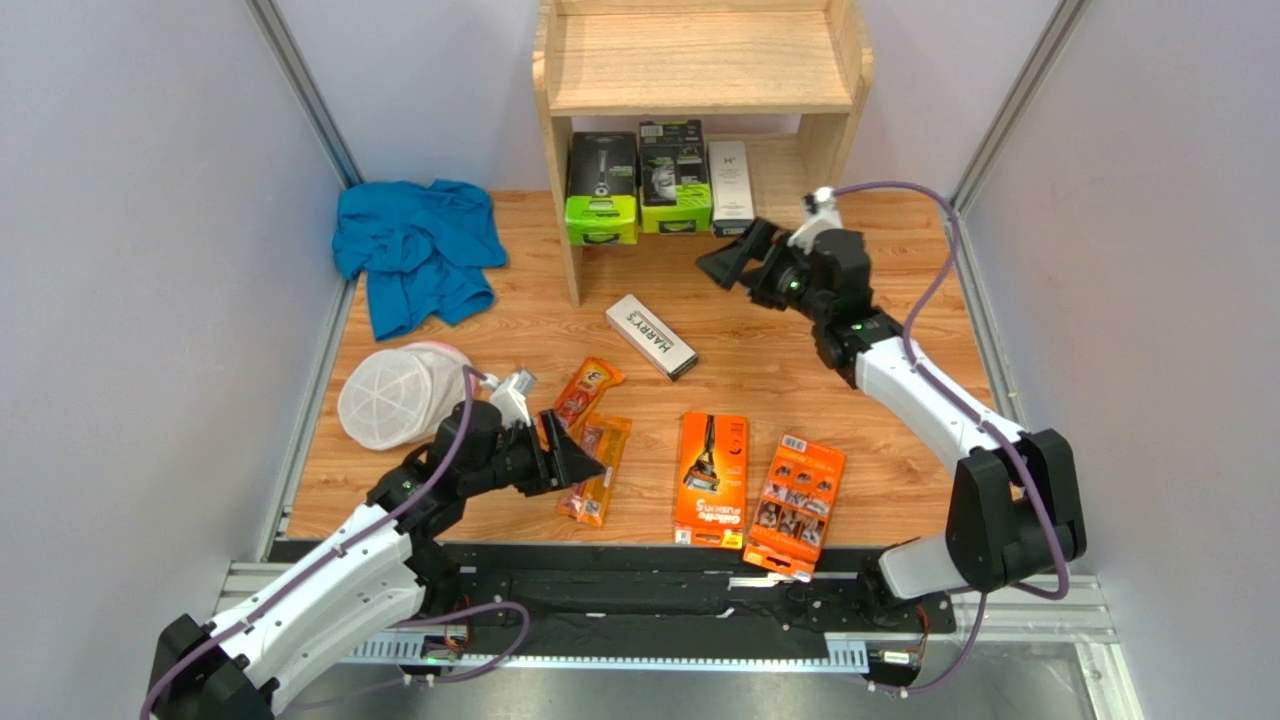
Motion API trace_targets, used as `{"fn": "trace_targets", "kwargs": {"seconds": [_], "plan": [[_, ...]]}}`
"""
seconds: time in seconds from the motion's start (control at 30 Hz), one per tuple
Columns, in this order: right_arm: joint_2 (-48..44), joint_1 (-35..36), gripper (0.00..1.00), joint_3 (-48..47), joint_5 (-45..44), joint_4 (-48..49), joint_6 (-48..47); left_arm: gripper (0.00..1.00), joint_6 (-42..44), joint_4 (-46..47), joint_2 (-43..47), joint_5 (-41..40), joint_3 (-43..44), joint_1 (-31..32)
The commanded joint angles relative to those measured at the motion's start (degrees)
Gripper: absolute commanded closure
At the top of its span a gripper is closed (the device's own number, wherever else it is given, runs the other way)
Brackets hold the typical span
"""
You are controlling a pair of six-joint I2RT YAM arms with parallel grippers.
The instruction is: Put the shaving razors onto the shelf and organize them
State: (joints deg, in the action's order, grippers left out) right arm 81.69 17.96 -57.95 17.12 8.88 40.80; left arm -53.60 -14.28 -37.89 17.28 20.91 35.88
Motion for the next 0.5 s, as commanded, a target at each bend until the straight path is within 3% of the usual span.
{"fn": "trace_targets", "kwargs": {"seconds": [0.0,0.27,0.47], "plan": [[0.8,7.4,0.0,-0.8,-11.0,-12.5,-14.5,0.33,0.0,-0.4,-0.8,1.8,2.0,-1.7],[4.7,10.9,0.0,10.1,-20.7,-3.4,-9.8,0.32,-1.0,2.7,-1.0,10.5,3.6,-9.5],[11.7,13.5,0.0,8.1,-24.9,-1.9,-7.5,0.32,-2.9,7.3,-1.2,18.0,3.1,-14.5]]}}
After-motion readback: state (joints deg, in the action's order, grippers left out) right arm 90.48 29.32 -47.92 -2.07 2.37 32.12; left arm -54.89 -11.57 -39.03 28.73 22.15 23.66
